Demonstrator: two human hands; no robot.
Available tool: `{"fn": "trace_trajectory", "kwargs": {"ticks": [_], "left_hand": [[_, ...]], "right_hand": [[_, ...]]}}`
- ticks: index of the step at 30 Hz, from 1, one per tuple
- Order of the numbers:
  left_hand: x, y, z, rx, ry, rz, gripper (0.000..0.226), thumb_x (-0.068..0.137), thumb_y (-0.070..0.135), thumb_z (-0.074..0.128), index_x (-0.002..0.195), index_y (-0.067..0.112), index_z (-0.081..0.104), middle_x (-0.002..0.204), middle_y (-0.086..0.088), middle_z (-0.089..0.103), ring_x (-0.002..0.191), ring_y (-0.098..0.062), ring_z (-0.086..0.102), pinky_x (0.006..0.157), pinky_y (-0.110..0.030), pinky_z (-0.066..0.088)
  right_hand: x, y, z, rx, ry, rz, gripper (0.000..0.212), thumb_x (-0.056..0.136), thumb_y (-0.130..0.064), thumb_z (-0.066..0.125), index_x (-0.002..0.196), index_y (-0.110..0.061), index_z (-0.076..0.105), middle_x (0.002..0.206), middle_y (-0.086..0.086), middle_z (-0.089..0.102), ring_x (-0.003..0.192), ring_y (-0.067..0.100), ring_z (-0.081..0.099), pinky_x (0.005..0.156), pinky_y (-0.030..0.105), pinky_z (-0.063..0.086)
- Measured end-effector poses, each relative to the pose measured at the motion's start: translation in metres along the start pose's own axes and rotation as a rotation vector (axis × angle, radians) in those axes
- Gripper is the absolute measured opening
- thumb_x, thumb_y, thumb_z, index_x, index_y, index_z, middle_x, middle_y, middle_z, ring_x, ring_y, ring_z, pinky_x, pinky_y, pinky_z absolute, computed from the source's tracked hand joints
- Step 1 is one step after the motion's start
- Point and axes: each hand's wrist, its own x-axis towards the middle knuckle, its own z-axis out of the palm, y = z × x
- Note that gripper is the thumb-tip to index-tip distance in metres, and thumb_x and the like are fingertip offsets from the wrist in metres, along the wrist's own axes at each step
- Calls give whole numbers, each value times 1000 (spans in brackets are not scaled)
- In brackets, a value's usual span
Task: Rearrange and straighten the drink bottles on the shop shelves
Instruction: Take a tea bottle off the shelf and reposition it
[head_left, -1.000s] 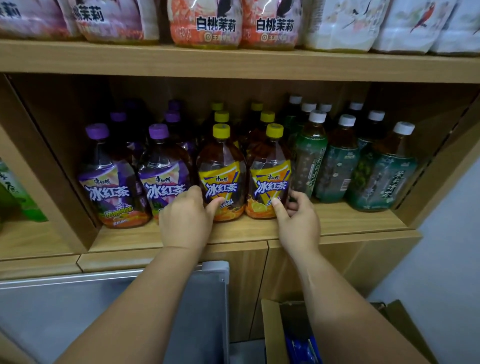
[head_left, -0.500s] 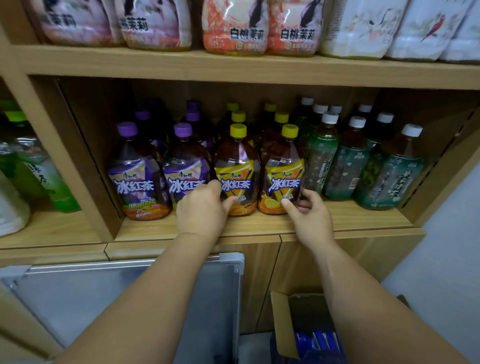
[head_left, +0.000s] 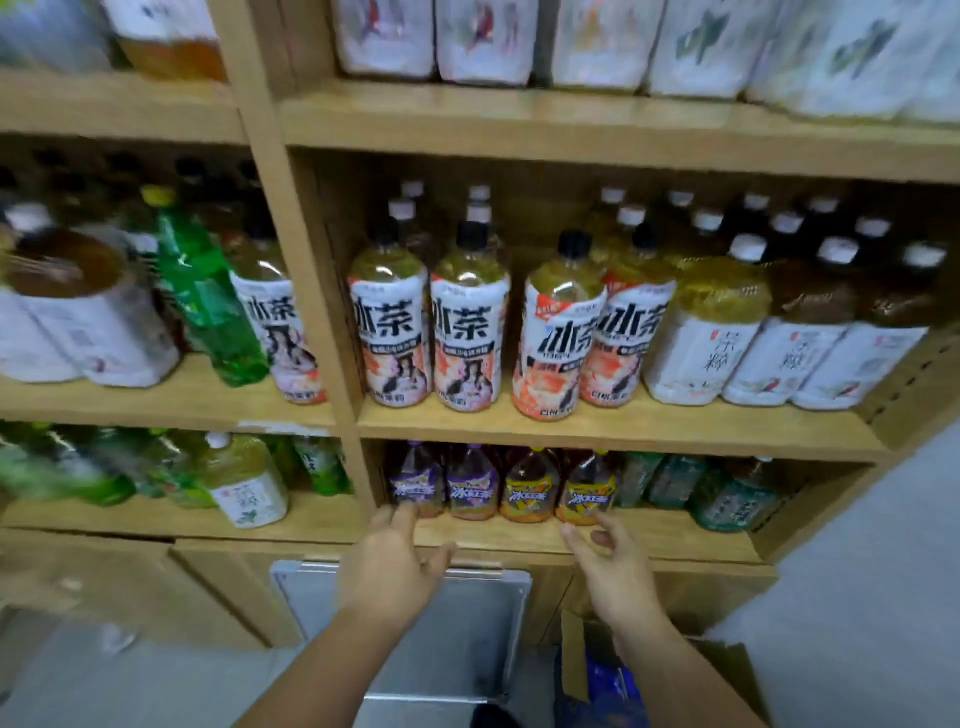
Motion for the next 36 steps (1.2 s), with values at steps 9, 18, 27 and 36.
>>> {"fn": "trace_trajectory", "kwargs": {"ticks": [9,18,27,36], "left_hand": [[-55,-31,-166,-61,134,-181,58,83,63,69,128,29,56,120,0,63,85,-20,70,68,-34,50],[-49,-114,-208,-215,274,-230,60,78,53,80,126,24,60,122,-2,57,91,-27,67,78,-39,54],[48,-250,-290,-308,277,-191,68,81,43,83,136,16,54,127,-7,50,115,-30,57,91,-36,47],[133,-320,-362,-369,337,-80,88,80,41,84,152,19,39,145,-7,46,133,-26,48,110,-41,41]], "right_hand": [[-71,-128,2,-18,-218,-72,49,91,-46,74,134,-26,62,133,-2,59,125,20,56,109,47,47],[-108,-181,102,24,-382,-139,34,90,-36,77,121,-28,67,117,-7,69,102,10,67,91,32,57],[-123,-256,260,-27,-364,-217,36,92,-31,76,126,-24,66,123,1,67,114,16,64,98,33,51],[-118,-327,367,-100,-353,-308,52,91,-43,74,139,-36,54,133,-14,56,115,4,60,90,21,46]]}}
